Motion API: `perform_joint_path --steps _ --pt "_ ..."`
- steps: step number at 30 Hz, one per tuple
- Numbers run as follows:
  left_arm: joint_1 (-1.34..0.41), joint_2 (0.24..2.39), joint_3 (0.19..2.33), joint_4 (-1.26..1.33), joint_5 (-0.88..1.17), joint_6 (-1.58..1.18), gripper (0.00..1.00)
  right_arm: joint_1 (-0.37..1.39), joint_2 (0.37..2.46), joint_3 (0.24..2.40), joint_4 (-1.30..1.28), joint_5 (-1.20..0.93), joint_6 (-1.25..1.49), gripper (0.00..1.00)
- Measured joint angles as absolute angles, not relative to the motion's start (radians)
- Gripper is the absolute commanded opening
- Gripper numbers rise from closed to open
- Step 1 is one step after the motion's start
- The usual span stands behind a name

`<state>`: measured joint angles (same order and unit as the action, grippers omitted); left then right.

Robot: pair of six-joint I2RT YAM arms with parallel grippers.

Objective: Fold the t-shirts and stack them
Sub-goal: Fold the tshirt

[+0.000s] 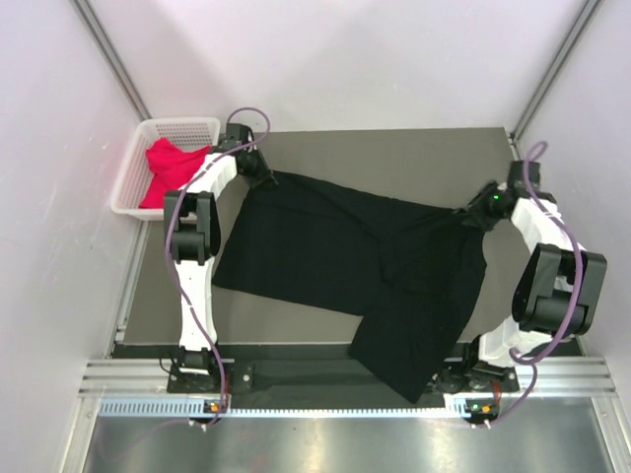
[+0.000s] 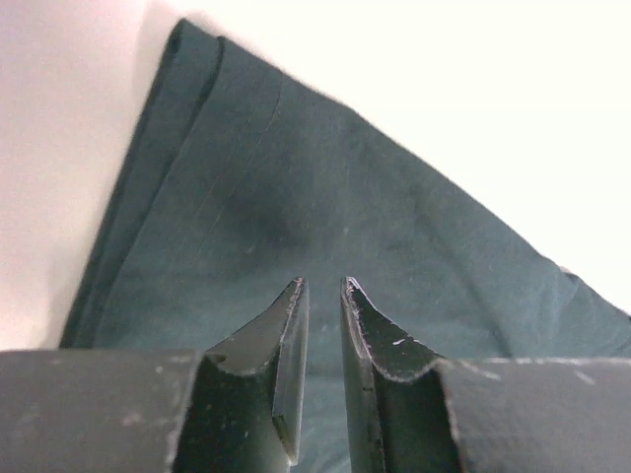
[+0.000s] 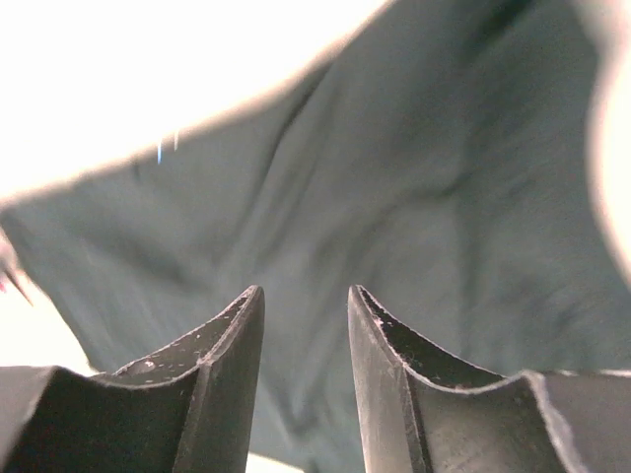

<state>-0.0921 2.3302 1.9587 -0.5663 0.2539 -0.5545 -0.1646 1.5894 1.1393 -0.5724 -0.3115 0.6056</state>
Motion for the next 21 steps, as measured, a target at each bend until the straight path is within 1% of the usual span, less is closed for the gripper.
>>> perform_joint_path --steps 3,5,8,13,21 --pt "-0.092 2.363 1.97 -0.546 0.273 -0.574 0.25 -0.259 1.587 1.106 -0.451 -0.282 0.667 0.41" --pt "-0.092 2.383 1.977 -0.543 0.277 -0.581 0.25 -0.282 1.587 1.106 -0.414 -0.277 0.679 0.45" --pt "-0.088 2.395 1.984 -0.541 0.286 -0.595 0.24 -0.316 1.6 1.111 -0.374 -0.282 0.674 0.48" --pt "-0.087 2.397 1.989 -0.548 0.279 -0.601 0.24 -0.379 1.697 1.161 -0.359 -0.301 0.637 0.5" --pt "-0.088 2.399 1.996 -0.562 0.267 -0.604 0.24 -0.391 1.837 1.199 -0.343 -0.361 0.609 0.49"
